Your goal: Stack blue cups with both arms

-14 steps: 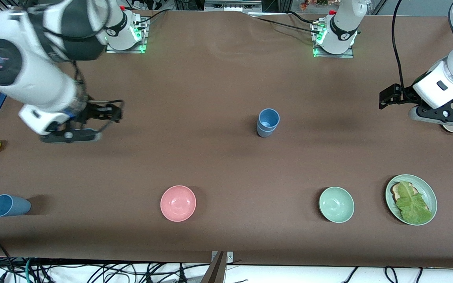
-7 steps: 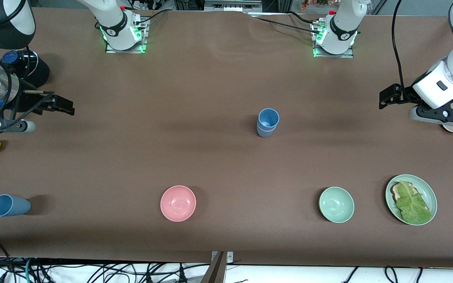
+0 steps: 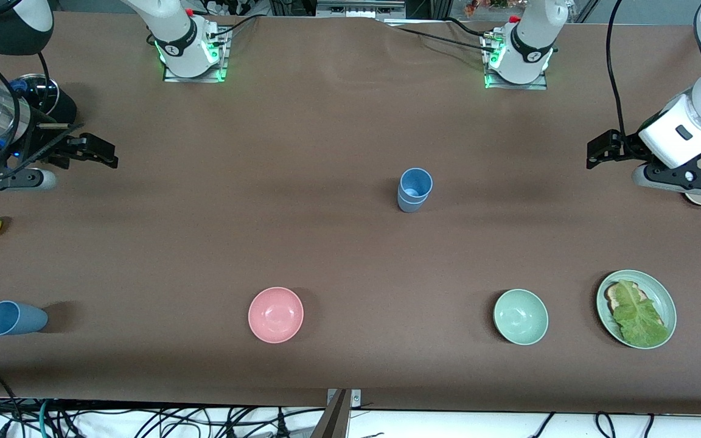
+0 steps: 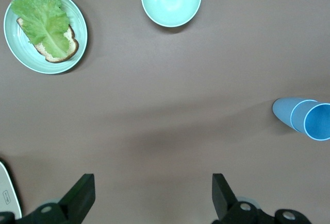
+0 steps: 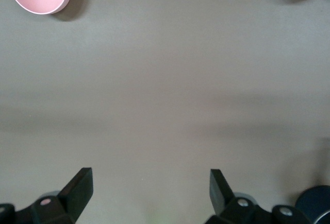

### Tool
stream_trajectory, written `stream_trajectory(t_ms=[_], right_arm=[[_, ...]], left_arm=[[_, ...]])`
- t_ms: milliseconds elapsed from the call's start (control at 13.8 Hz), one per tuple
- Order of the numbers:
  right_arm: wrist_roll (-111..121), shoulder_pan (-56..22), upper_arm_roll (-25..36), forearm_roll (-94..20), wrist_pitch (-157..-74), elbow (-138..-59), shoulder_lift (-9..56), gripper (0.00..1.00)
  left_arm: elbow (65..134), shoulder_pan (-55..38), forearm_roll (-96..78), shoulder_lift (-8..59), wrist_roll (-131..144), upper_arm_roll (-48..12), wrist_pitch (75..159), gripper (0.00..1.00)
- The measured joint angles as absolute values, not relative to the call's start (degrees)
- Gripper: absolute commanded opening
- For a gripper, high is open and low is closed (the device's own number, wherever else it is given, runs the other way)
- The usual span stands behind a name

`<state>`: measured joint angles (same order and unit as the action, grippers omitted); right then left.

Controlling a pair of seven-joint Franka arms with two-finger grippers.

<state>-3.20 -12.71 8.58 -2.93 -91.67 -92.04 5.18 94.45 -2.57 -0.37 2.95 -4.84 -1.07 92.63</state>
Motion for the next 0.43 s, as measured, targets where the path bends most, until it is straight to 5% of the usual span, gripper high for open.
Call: stream_trajectory(t_ms=[433], right_arm=[[-1.38, -12.45, 8.33, -1.12, -91.79, -91.91, 5.28, 1.00]], left_arm=[[94.45, -2.57, -0.37, 2.95, -4.84, -1.08, 92.63, 1.00]])
